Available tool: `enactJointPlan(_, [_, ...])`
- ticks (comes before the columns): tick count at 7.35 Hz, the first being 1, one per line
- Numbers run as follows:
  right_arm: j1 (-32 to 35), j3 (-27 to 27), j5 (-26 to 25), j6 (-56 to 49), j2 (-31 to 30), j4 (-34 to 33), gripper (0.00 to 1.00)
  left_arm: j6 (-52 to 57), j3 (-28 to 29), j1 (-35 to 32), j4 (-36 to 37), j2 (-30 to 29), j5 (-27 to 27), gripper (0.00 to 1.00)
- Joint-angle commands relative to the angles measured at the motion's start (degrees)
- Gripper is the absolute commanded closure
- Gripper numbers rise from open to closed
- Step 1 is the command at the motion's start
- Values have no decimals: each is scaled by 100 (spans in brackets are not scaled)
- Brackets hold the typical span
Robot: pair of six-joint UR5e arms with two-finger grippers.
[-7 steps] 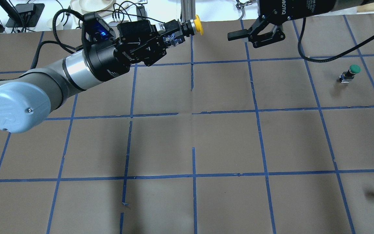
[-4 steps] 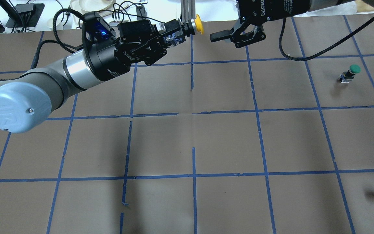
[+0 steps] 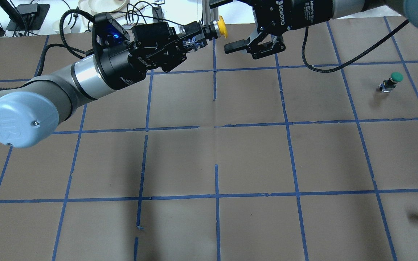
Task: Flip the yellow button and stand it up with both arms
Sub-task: 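Hold the button with the left gripper while the right gripper grasps its cap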
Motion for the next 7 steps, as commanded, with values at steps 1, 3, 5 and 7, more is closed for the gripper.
enactJointPlan(1, [10, 10, -1, -12, 8, -107, 57, 0, 0, 0, 61, -16, -22, 97])
enactJointPlan(3, [10, 19, -63, -29, 17, -273, 79, 0, 0, 0, 79, -16, -22, 97])
enactJointPlan(5, [1, 19, -72, -29, 17, -274, 81, 26, -9, 0, 79, -24, -22, 83])
enactJointPlan(7, [1, 19, -72, -29, 26, -283, 81, -9, 0, -9, 79, -34, -75, 1])
